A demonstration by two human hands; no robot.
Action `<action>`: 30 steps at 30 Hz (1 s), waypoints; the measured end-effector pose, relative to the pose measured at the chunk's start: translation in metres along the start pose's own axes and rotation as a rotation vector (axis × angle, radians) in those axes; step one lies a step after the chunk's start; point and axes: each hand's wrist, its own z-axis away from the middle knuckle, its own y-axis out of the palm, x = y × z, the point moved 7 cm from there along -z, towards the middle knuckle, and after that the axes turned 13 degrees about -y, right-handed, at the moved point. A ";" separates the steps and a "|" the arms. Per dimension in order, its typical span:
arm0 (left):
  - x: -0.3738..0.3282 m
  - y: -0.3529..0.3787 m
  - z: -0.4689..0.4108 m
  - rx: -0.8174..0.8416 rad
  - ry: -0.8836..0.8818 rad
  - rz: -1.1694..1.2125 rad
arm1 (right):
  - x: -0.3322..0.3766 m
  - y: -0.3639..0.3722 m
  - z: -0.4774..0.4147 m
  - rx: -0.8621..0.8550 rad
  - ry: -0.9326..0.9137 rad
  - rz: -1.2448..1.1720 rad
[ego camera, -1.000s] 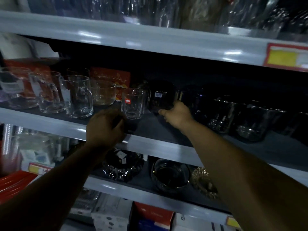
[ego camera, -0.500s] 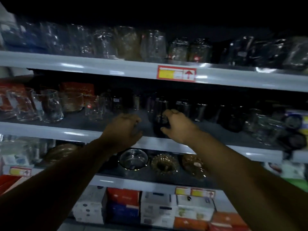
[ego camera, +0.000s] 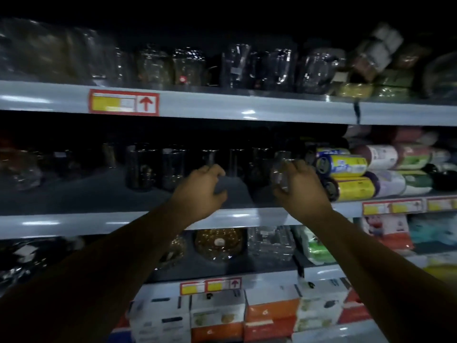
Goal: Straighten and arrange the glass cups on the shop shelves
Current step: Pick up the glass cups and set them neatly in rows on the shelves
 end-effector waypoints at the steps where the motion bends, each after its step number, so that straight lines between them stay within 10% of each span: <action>1: -0.010 0.006 -0.006 0.002 0.010 0.013 | -0.014 -0.002 0.002 -0.026 0.041 0.016; 10: -0.056 0.052 -0.044 0.054 -0.033 0.156 | -0.066 0.026 -0.003 0.003 0.201 -0.194; 24: -0.043 0.045 -0.011 0.055 -0.102 0.506 | -0.051 0.010 0.010 -0.511 0.404 -0.778; 30: -0.024 0.015 0.026 0.152 -0.203 0.722 | 0.016 -0.003 0.005 -0.368 0.406 -1.121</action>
